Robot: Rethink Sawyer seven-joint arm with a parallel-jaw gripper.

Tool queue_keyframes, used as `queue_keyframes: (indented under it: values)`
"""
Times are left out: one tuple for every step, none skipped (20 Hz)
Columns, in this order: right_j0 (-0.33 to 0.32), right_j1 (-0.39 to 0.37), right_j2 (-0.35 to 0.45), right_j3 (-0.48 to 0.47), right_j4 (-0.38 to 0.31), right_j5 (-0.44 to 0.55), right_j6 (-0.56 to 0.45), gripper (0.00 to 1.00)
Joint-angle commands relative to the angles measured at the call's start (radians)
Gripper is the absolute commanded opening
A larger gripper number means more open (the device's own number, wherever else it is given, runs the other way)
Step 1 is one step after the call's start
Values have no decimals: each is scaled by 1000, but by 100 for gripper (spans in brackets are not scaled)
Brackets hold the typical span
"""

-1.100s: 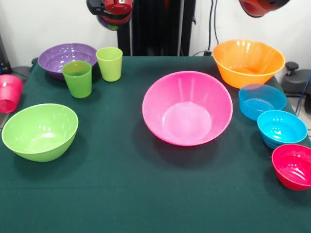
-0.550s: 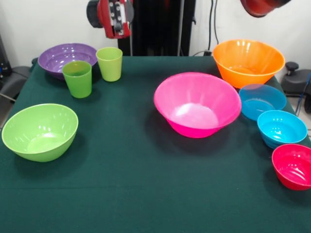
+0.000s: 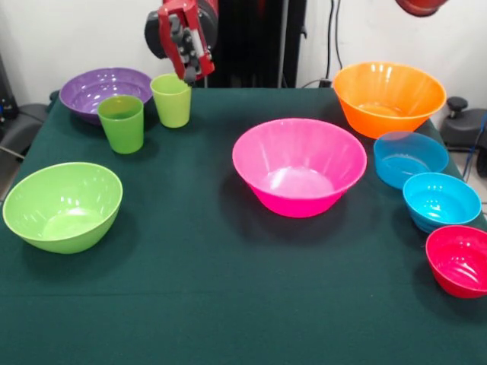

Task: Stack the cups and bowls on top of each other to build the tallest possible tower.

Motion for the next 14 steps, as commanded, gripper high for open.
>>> queue_keyframes:
  values:
    - [-24,-101,135,-247,-237,151,219,100]
    - [-28,-110,138,-253,-254,152,219,100]
    - [-37,-117,139,-259,-271,149,221,100]
    - [-41,-125,141,-265,-289,150,224,100]
    - [-49,-134,143,-267,-304,146,224,100]
    - [-51,-144,144,-268,-323,151,225,100]
    - [-55,-153,143,-268,-344,153,228,100]
    - [-57,-164,143,-272,-369,160,233,100]
    - [-61,-172,146,-278,-387,163,235,100]
    - [-64,-182,151,-285,-408,167,240,100]
    - [-67,-192,154,-293,-433,172,246,100]
    - [-68,-203,159,-297,-455,179,249,100]
    - [-68,-216,165,-298,-475,186,251,100]
    - [-67,-225,169,-299,-491,190,254,100]
